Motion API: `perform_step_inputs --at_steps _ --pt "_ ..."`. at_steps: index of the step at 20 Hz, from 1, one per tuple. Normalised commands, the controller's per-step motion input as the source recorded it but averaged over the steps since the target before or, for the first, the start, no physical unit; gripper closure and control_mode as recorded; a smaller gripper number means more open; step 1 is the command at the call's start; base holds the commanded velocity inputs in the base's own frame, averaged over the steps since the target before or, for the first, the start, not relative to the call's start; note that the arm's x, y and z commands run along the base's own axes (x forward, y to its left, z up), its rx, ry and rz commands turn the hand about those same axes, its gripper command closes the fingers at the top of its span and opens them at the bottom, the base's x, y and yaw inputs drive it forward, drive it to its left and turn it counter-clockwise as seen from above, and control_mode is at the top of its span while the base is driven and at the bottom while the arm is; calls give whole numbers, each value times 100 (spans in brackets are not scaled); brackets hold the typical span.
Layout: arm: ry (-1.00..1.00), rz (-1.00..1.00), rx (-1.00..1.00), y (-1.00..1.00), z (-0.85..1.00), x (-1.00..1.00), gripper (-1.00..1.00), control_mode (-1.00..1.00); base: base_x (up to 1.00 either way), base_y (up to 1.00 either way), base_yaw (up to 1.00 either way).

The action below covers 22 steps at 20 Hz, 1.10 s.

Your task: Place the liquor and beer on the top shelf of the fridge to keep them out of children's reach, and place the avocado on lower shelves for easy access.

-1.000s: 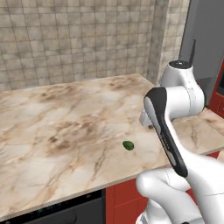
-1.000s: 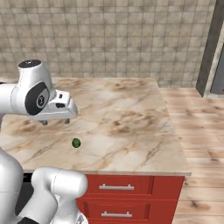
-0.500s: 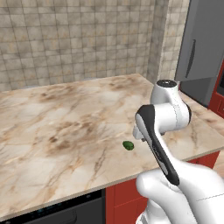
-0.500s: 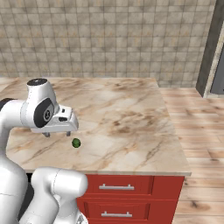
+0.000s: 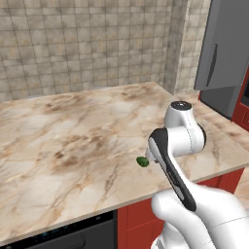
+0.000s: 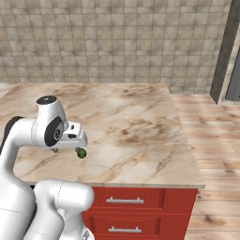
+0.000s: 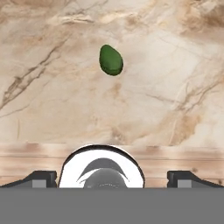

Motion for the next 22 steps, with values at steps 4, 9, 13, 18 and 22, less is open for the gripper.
perform_step_inputs --at_steps 4,9,13,18,22 --pt "0 0 0 2 -25 31 -100 -100 0 0 0" --pt "0 0 0 1 -20 27 -100 -100 0 0 0" --pt "1 0 0 2 -22 22 -100 -100 0 0 0" --pt "0 0 0 7 -24 20 -100 -100 0 0 0" --pt "0 0 0 13 -24 20 -100 -100 0 0 0"
